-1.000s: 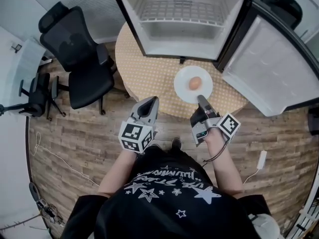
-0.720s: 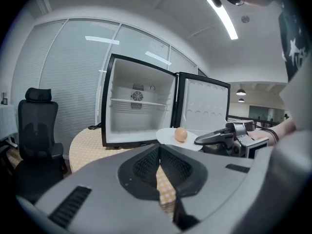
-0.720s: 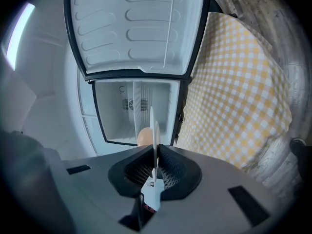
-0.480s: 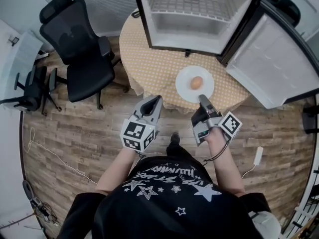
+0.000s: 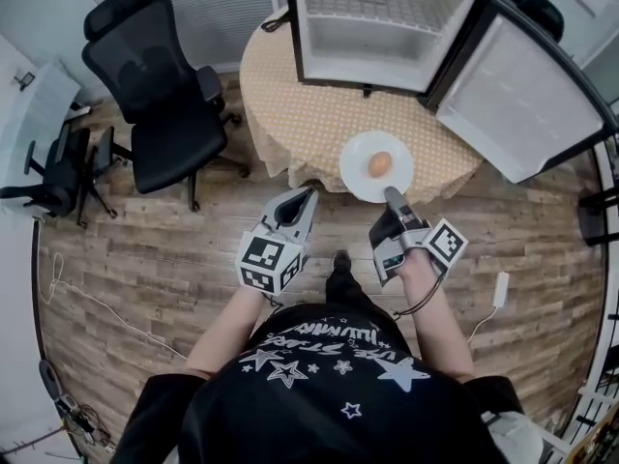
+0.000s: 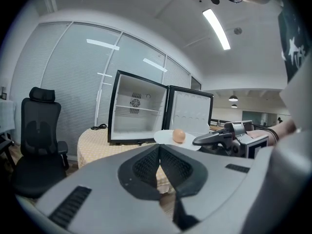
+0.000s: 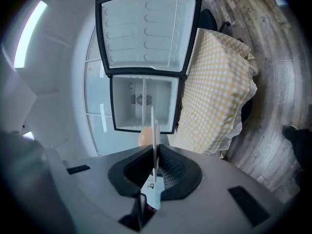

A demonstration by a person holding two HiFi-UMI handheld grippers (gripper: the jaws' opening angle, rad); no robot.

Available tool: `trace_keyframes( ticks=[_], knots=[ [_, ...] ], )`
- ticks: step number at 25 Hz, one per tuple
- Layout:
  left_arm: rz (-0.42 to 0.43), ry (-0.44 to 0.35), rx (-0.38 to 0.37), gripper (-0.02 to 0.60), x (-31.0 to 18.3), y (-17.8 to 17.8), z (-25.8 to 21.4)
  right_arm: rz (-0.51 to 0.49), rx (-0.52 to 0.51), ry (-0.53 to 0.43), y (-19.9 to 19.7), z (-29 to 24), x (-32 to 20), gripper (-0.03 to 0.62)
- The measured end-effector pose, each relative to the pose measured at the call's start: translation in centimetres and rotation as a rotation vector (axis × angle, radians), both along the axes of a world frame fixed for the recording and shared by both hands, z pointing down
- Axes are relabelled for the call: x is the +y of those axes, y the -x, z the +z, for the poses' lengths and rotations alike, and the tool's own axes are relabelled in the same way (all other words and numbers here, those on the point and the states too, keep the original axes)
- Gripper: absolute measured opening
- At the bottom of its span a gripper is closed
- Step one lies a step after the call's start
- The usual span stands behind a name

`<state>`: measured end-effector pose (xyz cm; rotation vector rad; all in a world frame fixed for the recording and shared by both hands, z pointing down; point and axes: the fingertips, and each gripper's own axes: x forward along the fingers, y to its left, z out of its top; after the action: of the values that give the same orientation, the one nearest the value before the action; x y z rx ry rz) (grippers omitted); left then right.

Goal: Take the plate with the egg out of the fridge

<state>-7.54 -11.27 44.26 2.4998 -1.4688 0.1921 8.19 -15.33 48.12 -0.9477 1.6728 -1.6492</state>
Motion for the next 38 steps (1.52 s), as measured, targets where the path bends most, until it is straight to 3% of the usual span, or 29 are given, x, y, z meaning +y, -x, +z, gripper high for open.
trace_keyframes(
  ticks=[10,19,30,38],
  knots=[
    [0.044,-0.016,0.015,0.006,7.6,1.7,-0.6,0.060,-0.006,-0.020,1.0,-1.5,8.3,0.037],
    [0.098,-0.026,0.017,0.006,15.9,1.4,0.0,0.101,0.015,-0.027,0.5,-1.1,18.8,0.037],
    [0.117,-0.016,0.006,0.006,17.0,0.6,-0.3,0.060,0.043,-0.037,0.6,-1.9,19.9,0.038],
    [0.069,0.006,0.035,0.006,17.7,0.1,-0.9,0.026,0.042,-0.032,0.2,-2.7,20.8,0.037]
  ],
)
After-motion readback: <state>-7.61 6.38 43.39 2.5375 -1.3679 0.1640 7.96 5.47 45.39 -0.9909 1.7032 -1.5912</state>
